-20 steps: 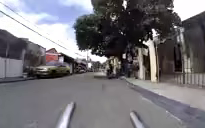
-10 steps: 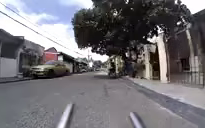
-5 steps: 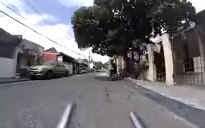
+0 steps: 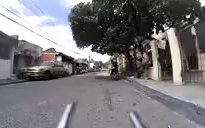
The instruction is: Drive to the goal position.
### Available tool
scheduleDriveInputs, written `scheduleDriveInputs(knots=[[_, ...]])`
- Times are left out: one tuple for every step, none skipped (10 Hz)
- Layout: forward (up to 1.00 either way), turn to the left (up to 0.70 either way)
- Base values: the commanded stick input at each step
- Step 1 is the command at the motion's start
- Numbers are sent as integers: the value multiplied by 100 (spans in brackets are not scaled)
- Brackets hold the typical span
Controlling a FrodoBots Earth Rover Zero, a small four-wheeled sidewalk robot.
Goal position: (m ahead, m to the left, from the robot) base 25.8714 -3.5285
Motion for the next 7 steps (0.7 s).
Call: scheduleDriveInputs(knots=[[100,0],[100,0],[100,0],[100,0],[100,0],[100,0],[100,0]])
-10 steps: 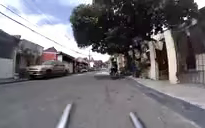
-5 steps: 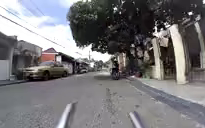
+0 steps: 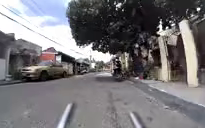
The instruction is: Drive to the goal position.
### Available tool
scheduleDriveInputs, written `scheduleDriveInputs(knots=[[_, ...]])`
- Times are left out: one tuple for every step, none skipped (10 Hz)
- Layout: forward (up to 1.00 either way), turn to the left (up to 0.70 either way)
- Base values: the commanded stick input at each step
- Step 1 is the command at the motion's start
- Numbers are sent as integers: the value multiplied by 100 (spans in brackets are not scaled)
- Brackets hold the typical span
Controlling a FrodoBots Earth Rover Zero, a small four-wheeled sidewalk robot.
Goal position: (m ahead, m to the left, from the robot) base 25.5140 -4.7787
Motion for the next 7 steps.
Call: scheduleDriveInputs(knots=[[100,0],[100,0],[100,0],[100,0],[100,0],[100,0],[100,0]])
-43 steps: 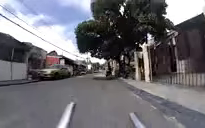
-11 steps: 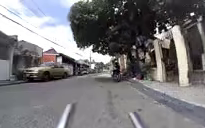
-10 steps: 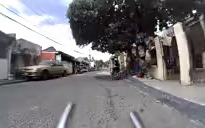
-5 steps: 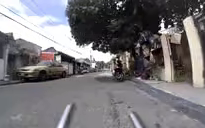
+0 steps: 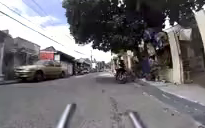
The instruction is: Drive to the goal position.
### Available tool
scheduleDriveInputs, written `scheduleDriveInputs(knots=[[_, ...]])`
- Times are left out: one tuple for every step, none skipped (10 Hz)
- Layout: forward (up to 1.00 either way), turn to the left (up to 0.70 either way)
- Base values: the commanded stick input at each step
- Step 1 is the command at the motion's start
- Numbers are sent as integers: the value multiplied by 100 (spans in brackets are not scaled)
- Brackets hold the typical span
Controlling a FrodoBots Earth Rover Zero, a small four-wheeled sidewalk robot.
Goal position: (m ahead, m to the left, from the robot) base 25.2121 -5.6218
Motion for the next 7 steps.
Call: scheduleDriveInputs(knots=[[100,0],[100,0],[100,0],[100,0],[100,0],[100,0],[100,0]])
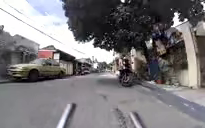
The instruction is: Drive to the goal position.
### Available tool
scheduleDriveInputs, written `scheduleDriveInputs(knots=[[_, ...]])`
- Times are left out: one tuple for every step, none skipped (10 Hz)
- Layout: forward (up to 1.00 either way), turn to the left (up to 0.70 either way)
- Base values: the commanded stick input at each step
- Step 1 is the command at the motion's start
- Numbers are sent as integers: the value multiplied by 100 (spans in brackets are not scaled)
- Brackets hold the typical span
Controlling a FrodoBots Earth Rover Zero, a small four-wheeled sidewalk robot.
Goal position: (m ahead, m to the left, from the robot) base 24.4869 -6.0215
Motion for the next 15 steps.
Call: scheduleDriveInputs(knots=[[100,0],[100,0],[100,0],[100,0],[100,-4],[100,-13],[100,-34],[100,-13],[100,0],[100,0],[100,0],[100,0],[100,0],[100,0],[100,0]])
